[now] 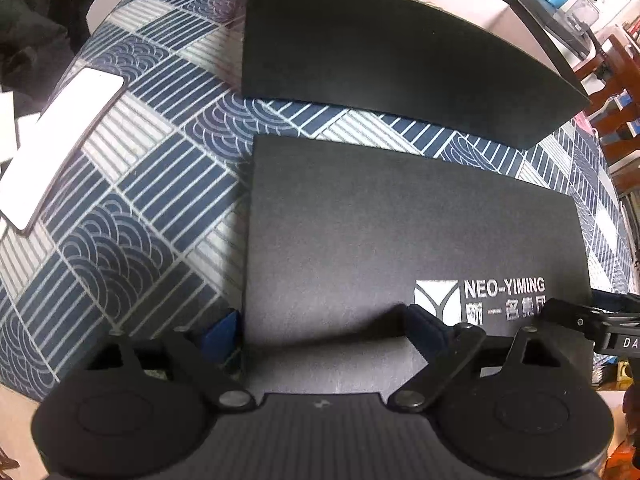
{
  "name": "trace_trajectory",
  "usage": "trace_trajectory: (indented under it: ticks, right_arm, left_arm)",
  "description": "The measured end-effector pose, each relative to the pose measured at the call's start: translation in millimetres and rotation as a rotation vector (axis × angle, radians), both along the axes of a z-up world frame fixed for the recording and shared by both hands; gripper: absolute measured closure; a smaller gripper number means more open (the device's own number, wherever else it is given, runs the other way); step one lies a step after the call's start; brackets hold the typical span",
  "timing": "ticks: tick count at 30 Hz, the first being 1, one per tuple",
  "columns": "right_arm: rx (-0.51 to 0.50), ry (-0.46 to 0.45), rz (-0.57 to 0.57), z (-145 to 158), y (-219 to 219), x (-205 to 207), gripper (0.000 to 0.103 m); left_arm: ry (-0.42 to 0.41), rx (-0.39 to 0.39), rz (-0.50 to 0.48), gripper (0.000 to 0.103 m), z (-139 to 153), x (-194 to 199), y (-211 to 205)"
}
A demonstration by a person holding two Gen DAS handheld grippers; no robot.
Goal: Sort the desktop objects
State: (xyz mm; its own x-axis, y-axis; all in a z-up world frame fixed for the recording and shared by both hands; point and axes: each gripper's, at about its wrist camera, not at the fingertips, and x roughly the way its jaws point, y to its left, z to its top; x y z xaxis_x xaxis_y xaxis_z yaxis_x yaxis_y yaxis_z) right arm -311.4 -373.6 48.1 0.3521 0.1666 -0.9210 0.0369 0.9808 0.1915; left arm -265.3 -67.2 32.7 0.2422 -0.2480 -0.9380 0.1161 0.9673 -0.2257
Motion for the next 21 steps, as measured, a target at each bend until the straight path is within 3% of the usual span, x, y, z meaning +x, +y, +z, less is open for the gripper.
trace_trajectory:
  ticks: [21]
  right_arm:
    - [0.021, -0.05, -0.088, -1, 1, -24, 0.0]
  left_arm:
    - [-0.011, 0.026, 0.03, 0.0, 2, -24, -5]
